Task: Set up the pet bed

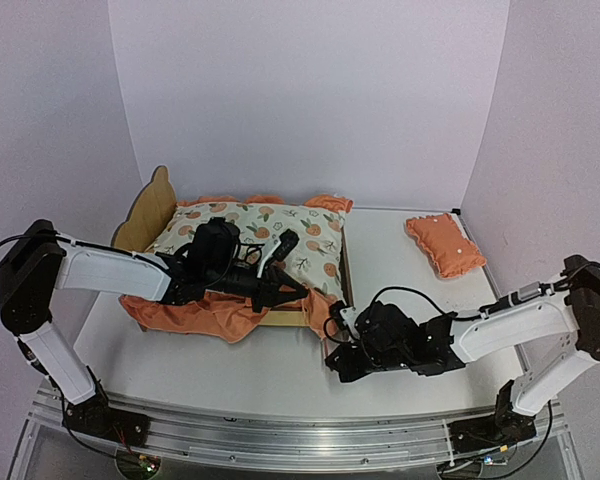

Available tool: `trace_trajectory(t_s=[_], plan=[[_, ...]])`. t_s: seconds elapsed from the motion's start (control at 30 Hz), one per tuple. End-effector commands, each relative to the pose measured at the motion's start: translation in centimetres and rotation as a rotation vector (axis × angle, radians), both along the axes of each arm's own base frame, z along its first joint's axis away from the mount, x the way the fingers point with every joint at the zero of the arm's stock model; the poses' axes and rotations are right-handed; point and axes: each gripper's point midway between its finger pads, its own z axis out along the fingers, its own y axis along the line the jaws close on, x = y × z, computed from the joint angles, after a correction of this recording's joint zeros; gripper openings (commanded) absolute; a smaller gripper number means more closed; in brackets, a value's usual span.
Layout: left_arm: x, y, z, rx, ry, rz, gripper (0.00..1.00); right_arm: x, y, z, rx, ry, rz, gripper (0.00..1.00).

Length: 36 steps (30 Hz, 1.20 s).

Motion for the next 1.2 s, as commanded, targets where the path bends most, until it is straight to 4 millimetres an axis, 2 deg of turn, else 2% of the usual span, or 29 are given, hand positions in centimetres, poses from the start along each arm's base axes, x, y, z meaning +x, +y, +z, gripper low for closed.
trace_trajectory(t_s=[0.0,0.1,0.23,0.37,0.47,0.53,0.6,0.7,0.8,0.9,1.0,1.1,1.17], plan=[[3.2,-0.4,3.6,-0.095,-0.031,0.066,0.00,-1.9,-1.1,-1.6,-0.019,0.101,0.032,0.00],[4.8,-0.3,4.1,-0.109,-0.087,0.111,0.00,-2.5,-2.3,-4.4,-0.062,0.176,-0.025,0.00],[5.1,-0.5,2.8,-0.083,-0.106,0.100,0.00,-2.5,-4.6,-7.4,-0.139,0.204,-0.113,0.00],[5.0,-0.4,1.1,-0.050,-0.074,0.104,0.00,-2.5,-6.9,-9.1,-0.183,0.211,-0.204,0.00],[5.1,-0.7,2.0,-0.068,-0.094,0.097,0.00,-3.4,-7.6,-9.2,-0.180,0.256,-0.211,0.00],[4.7,-0.9,2.7,-0.071,-0.097,0.064,0.00,-4.0,-7.7,-8.3,-0.200,0.257,-0.166,0.00],[3.2,-0.9,2.6,-0.058,-0.062,-0.003,0.00,-4.4,-6.9,-6.3,-0.225,0.217,-0.051,0.00],[-0.2,-0.2,0.9,0.002,0.033,-0.075,0.00,-4.4,-3.7,-1.3,-0.112,0.139,0.120,0.00],[-3.6,0.6,-1.0,0.041,0.062,-0.127,0.00,-4.7,-1.6,2.4,-0.037,0.107,0.218,0.00],[-6.6,1.1,-2.3,0.052,0.043,-0.203,0.00,-5.2,-0.4,4.0,0.005,0.135,0.264,0.00],[-8.7,1.5,-3.5,0.062,0.004,-0.287,0.00,-5.3,0.9,5.2,0.053,0.174,0.298,0.00],[-10.3,2.0,-6.1,0.110,0.011,-0.357,0.00,-5.4,1.7,5.5,0.075,0.211,0.330,0.00],[-10.5,1.9,-8.0,0.154,0.022,-0.364,0.00,-5.6,2.0,5.2,0.075,0.233,0.345,0.00]])
